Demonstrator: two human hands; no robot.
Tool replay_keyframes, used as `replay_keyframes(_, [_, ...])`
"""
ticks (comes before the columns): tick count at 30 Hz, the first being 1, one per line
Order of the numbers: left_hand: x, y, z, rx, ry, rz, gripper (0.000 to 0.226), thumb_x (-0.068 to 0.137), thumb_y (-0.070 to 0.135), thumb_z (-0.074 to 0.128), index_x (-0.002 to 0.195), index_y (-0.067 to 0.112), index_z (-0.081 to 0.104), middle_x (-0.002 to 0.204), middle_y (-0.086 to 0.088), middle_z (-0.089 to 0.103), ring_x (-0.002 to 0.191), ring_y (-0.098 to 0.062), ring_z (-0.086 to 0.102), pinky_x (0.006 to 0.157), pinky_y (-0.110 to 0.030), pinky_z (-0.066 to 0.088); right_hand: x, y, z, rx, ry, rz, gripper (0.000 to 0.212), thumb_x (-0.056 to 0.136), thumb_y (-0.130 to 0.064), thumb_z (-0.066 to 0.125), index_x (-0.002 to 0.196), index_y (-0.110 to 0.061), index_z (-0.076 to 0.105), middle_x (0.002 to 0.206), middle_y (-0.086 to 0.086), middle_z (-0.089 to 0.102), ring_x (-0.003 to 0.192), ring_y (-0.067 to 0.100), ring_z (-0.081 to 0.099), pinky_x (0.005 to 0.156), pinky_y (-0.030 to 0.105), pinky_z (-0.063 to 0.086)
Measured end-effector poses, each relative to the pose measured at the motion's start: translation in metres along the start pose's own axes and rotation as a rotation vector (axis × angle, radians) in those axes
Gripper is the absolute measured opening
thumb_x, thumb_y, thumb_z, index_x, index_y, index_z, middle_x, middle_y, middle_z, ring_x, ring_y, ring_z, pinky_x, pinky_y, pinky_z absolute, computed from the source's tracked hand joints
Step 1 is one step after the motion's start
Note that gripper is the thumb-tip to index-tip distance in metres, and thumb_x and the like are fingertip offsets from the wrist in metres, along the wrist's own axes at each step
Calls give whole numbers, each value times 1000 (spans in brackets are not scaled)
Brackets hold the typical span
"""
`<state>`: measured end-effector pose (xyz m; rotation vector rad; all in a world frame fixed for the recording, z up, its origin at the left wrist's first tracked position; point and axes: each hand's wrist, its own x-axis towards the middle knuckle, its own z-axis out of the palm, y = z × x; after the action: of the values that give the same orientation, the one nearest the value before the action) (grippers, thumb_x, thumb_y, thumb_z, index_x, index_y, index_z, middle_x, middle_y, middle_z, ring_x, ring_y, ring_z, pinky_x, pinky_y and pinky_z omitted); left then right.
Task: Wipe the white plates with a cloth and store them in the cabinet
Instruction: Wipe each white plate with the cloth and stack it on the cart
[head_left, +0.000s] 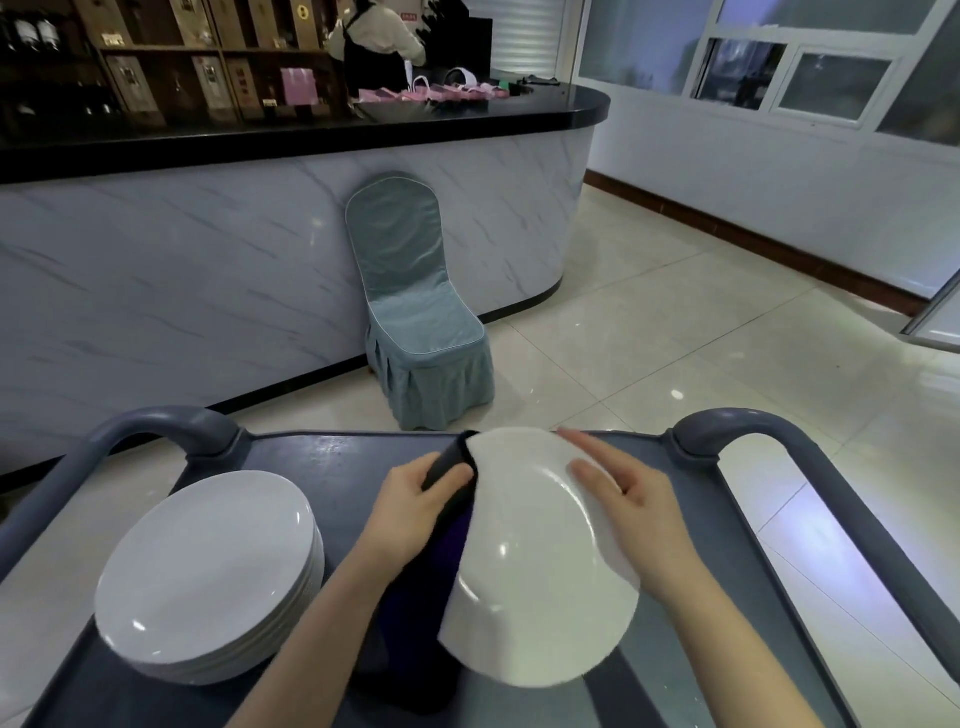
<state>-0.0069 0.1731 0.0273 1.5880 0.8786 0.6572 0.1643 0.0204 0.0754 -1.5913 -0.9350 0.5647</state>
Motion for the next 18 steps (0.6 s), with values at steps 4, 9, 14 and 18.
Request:
replay_keyframes(4, [-20, -12, 34, -443, 437, -317, 22, 95, 26, 62, 82, 9, 68, 81, -3, 72, 72, -16, 61, 66, -30, 51, -13, 11, 40, 241, 504, 102, 32, 99, -13, 55, 116, -37, 68, 109, -31, 69, 104, -15, 60, 86, 8, 46])
replay_keyframes(9, [-32, -15, 41, -449, 528, -374, 23, 96, 29, 60, 84, 10, 67, 85, -7, 71, 78, -20, 63, 67, -32, 50, -32, 28, 66, 236, 593, 123, 32, 101, -18, 50, 113, -48, 52, 101, -45, 58, 95, -20, 56, 73, 10, 44])
replay_keyframes(14, [-22, -10, 15, -253, 355, -179, 25, 96, 25, 60, 83, 5, 66, 77, -5, 71, 69, -14, 59, 66, -30, 49, -16, 27, 22, 41, 227, 16, 46, 94, -13, 64, 123, -46, 50, 116, -44, 54, 106, -17, 54, 80, 2, 44])
replay_keyframes(18, [-9, 3, -5, -33, 58, -94, 26, 93, 29, 62, 81, 6, 66, 69, 5, 66, 62, -8, 54, 58, -19, 45, -2, 10, 1, -120, -99, -56, 33, 95, -13, 63, 119, -36, 67, 121, -34, 63, 119, -14, 53, 93, 1, 36])
